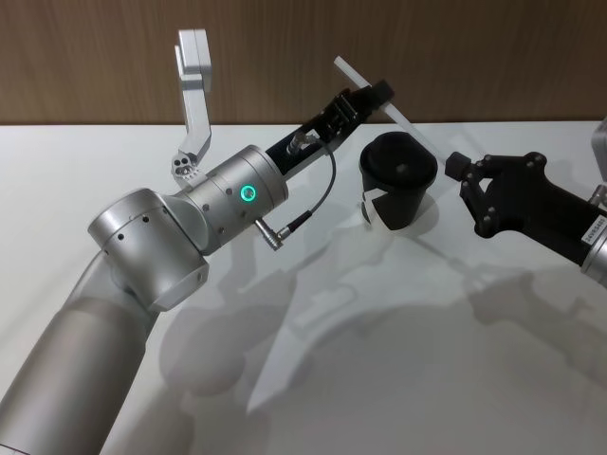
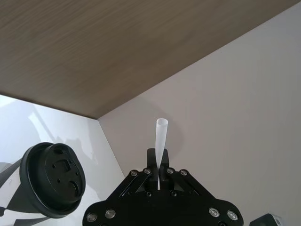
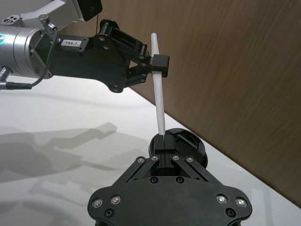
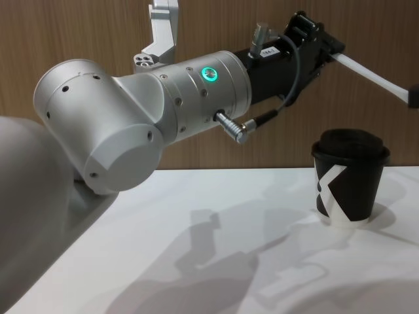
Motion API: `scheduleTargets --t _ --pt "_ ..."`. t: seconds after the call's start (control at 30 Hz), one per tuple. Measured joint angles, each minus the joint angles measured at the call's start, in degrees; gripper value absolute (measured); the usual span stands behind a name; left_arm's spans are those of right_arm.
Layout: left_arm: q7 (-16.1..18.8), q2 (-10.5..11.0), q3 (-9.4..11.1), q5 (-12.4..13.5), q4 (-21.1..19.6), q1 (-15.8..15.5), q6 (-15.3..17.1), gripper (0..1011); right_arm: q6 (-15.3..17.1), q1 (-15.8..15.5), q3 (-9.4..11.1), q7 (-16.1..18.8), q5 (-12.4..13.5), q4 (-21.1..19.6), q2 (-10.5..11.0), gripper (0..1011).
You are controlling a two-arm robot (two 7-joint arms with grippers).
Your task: Pick up the straw with one hand, pass it to the other hand, and insert it into the cup.
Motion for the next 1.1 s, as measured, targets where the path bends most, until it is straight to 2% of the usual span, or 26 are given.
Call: scheduleTargets --t 0.23,0.4,0.67,0.7,0.83,0.97,1.07,1.1 --pt "0.0 0.0 0.0 0.0 0.0 0.0 0.0 11 0.0 0.0 0.0 0.0 0.0 0.0 0.0 7" --pt "0.0 0.0 0.0 0.0 0.0 0.0 0.0 12 0.0 0.0 0.0 0.0 0.0 0.0 0.0 103" --pt "0.0 0.0 0.0 0.0 0.0 0.0 0.0 11 0.0 0.0 0.0 0.0 0.0 0.0 0.0 327" --pt "0.0 0.1 0.0 0.0 0.0 0.0 -0.1 12 0.0 0.0 0.0 0.0 0.0 0.0 0.0 387" --pt "0.1 0.2 0.1 0.1 0.0 -0.1 -0.4 11 0.0 0.0 0.0 0.0 0.0 0.0 0.0 506" --pt "0.2 0.6 0.6 1.2 -0.3 -0.3 -1.3 11 0.0 0.0 0.0 0.0 0.0 0.0 0.0 645" --pt "0.2 1.1 1.1 2.4 -0.7 -0.5 -2.3 11 0.0 0.0 0.0 0.0 0.0 0.0 0.0 704" --pt "0.2 1.2 1.3 2.7 -0.8 -0.6 -2.6 11 0.0 0.0 0.0 0.0 0.0 0.0 0.0 762"
